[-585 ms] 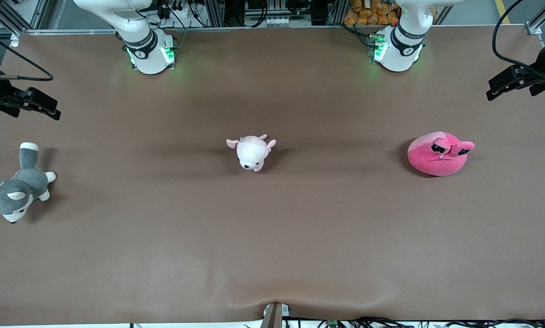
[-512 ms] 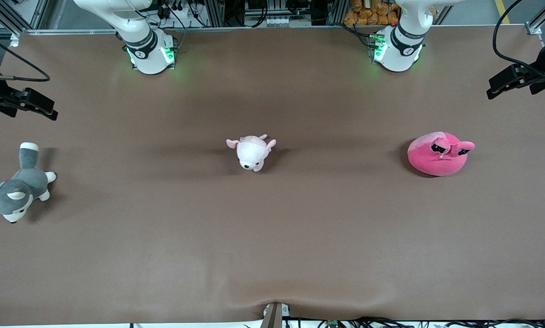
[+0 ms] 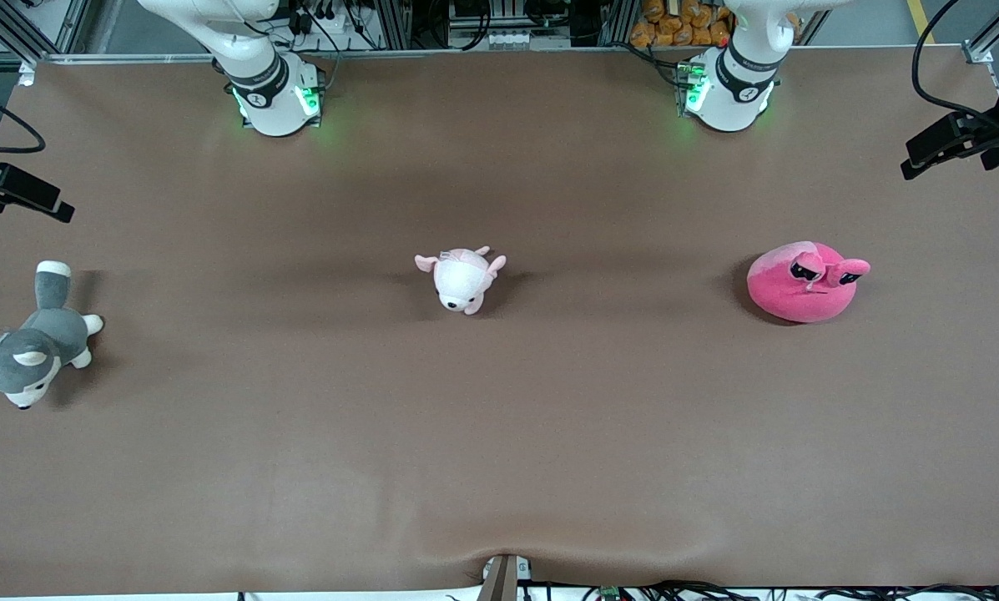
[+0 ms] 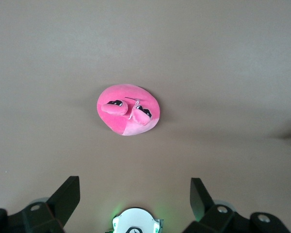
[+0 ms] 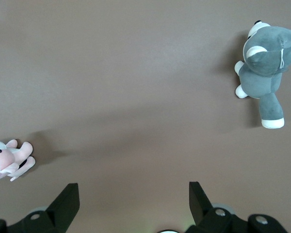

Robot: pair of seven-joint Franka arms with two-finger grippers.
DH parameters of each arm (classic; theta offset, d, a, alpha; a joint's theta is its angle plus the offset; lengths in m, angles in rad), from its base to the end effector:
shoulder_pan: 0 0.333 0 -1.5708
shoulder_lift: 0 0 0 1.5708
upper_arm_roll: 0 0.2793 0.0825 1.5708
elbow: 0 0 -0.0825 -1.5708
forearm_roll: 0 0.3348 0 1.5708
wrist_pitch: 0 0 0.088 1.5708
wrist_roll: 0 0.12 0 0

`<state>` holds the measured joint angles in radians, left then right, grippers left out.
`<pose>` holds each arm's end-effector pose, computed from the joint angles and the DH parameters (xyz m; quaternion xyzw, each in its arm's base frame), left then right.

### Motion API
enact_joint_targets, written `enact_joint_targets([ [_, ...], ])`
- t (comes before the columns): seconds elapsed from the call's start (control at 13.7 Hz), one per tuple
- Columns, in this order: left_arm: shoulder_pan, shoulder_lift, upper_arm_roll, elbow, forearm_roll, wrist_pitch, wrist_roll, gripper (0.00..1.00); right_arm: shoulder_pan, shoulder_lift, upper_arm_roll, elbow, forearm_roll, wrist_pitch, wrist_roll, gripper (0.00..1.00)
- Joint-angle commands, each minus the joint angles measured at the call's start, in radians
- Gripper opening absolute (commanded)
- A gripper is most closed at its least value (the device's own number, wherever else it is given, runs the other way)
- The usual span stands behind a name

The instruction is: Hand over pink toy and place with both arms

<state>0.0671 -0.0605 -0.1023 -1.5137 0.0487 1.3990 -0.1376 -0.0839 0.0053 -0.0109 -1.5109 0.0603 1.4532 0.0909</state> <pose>0.4696 -0.0117 0.6134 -0.9978 -0.0548 0.0248 0.0294 0.4926 -0.0390 0.5874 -0.9950 0.0900 0.0314 0.0301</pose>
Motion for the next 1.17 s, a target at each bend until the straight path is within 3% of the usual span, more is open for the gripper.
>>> enact_joint_targets([
  [0.0,0.005,0.033,-0.005,0.030,0.005,-0.023,-0.002,1.00,0.001,0.005,0.014,0.014,0.012,-0.005,0.004,1.00],
  [0.37,0.040,0.028,-0.004,0.033,0.011,-0.026,-0.002,1.00,0.039,0.005,0.014,0.009,-0.065,-0.002,0.010,1.00],
  [1.1,0.033,0.056,-0.019,0.033,0.016,-0.015,0.001,1.00,0.049,0.012,0.009,0.005,-0.065,-0.022,0.003,1.00],
])
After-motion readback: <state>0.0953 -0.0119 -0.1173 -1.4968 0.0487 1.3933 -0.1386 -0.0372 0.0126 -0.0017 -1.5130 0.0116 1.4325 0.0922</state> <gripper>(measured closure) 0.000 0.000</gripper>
